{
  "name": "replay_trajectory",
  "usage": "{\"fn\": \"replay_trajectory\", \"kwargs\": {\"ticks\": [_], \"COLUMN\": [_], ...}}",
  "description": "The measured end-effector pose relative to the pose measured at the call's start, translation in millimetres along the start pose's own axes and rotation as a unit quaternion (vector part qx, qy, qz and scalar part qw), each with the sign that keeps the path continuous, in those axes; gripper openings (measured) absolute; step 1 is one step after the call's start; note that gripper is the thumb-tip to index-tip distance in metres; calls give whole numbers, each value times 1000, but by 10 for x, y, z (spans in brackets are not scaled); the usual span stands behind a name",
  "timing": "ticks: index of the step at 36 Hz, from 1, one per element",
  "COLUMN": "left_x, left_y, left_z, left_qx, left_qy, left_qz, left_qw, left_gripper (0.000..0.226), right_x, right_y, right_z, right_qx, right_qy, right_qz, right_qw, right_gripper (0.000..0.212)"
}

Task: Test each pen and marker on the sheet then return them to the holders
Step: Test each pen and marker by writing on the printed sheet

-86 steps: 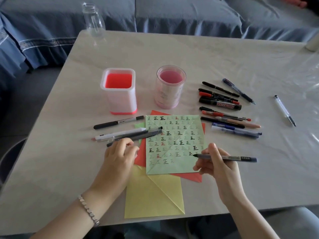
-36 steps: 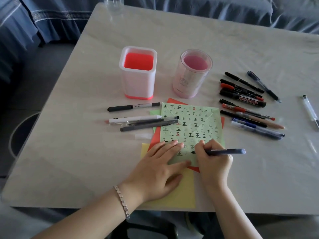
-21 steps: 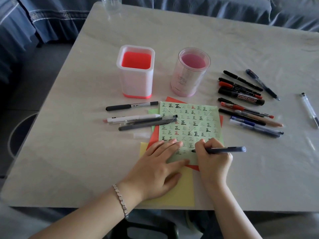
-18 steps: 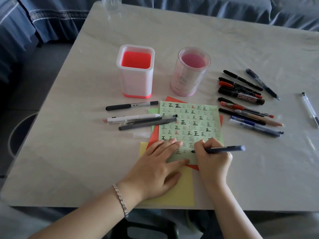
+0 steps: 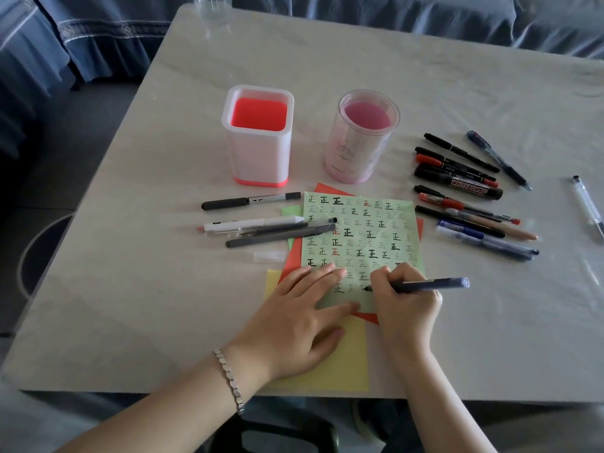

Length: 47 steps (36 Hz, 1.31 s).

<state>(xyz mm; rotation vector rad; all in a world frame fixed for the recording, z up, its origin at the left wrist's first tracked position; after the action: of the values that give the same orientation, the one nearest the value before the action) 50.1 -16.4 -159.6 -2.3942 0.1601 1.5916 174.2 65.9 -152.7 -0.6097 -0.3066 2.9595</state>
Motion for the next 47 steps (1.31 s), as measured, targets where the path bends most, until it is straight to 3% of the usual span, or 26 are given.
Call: {"fn": "replay_trajectory", "kwargs": {"ticks": [17,24,31,34,39,44,47], "left_x": [16,24,-29,-172,-472,-542,-524], "left_y": [0,1,11,38,106,98,98], "left_z": [10,4,2,104,473,626,692], "left_qx": [0,10,9,-25,-152,-138,-142], "left_qy": [-4,-9,14,9,-53,-118,-103], "left_qz": [5,1,-20,-85,-151,-141,-131], "left_qw": [1000,1000,1000,996,975,973,976], "left_gripper": [35,34,34,33,31,15,22], "right_x": [46,-35,-126,-165,-354,-480,-497], "right_y": [9,-2,-5,-7,-39,-75,-79], "right_z": [42,8,-54,-76,-17,27,42], "right_qx": [-8,10,79,112,125,132,141], "right_qy": [4,43,-74,-103,-116,-96,-99], "right_qz": [28,-11,-44,-27,-5,47,77], "right_qw": [1000,999,993,988,985,985,982], "right_gripper": [31,27,36,34,24,21,18]}}
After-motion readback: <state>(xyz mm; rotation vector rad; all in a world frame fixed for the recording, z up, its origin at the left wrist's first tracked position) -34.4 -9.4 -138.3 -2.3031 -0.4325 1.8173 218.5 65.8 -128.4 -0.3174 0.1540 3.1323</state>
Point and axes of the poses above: each hand's wrist, its own y-axis away from the middle knuckle, its own x-axis out of the palm, z = x × y, the point moved 9 cm from there along -y, towards the middle knuckle, and after that the axes turned 4 degrees about -y, right-handed, at the moved point
